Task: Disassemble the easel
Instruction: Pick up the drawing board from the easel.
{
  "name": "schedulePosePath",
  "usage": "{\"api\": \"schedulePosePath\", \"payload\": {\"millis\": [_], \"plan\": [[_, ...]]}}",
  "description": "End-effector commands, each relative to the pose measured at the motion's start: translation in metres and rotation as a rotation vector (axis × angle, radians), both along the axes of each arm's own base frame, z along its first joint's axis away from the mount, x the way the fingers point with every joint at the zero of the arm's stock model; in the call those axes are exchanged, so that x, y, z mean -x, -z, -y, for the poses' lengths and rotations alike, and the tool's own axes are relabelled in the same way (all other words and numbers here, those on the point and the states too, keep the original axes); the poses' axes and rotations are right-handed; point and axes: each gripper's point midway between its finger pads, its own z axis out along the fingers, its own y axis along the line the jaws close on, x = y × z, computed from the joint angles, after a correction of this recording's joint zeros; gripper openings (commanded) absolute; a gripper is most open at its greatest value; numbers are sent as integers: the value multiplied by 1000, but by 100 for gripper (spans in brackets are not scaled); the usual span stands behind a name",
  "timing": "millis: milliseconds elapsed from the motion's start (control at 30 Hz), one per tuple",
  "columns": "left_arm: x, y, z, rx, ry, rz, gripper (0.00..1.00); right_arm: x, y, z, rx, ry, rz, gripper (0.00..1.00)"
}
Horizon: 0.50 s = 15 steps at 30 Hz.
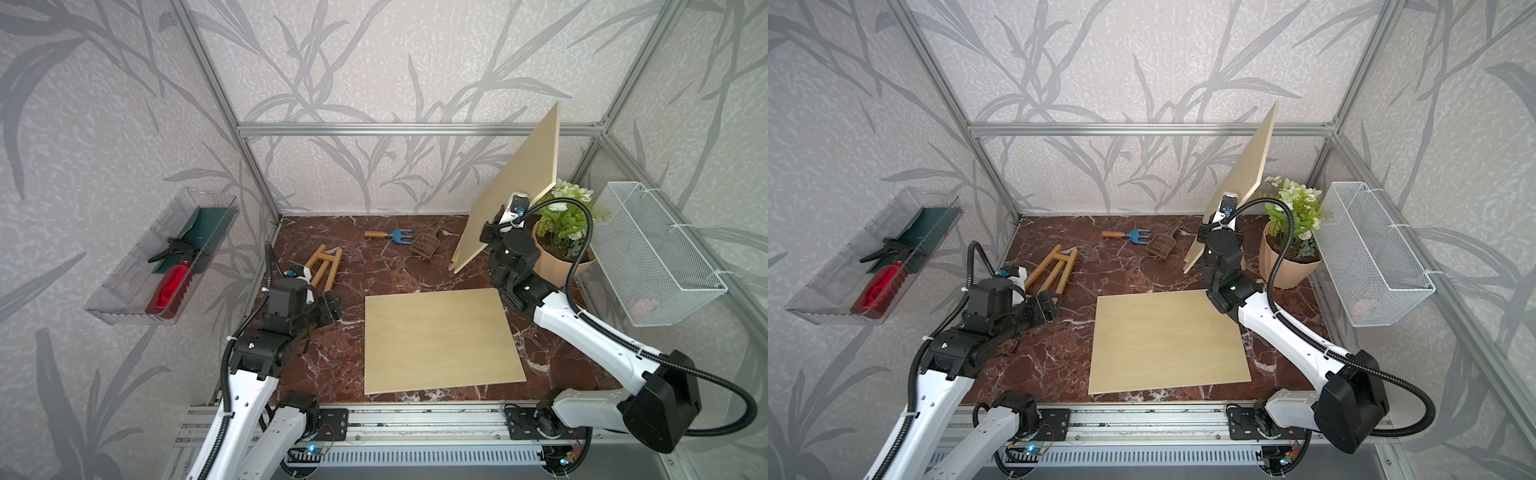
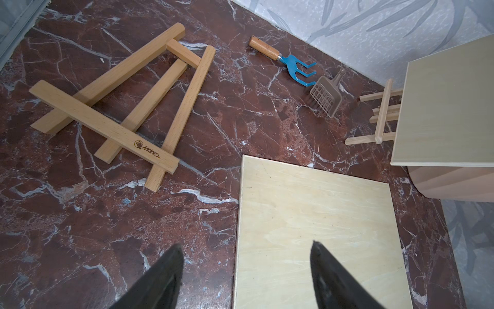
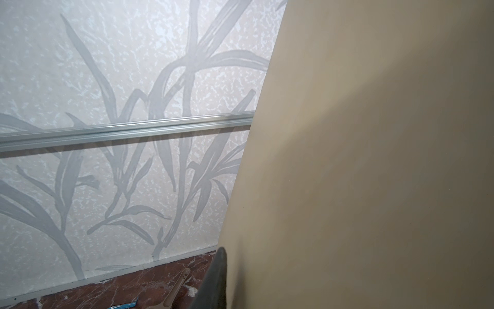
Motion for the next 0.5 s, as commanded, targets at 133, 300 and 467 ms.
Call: {"api": "schedulePosePath", "payload": {"millis": [133, 300, 467], "plan": [[0, 1, 0, -12, 13, 9, 74, 53, -119, 31, -245, -43, 335, 0], [0, 0, 0, -13, 12, 11, 74, 69, -133, 37, -293, -89, 361, 0], [0, 1, 0, -15, 13, 8, 74, 86, -146, 41, -339, -151, 375, 0]]}}
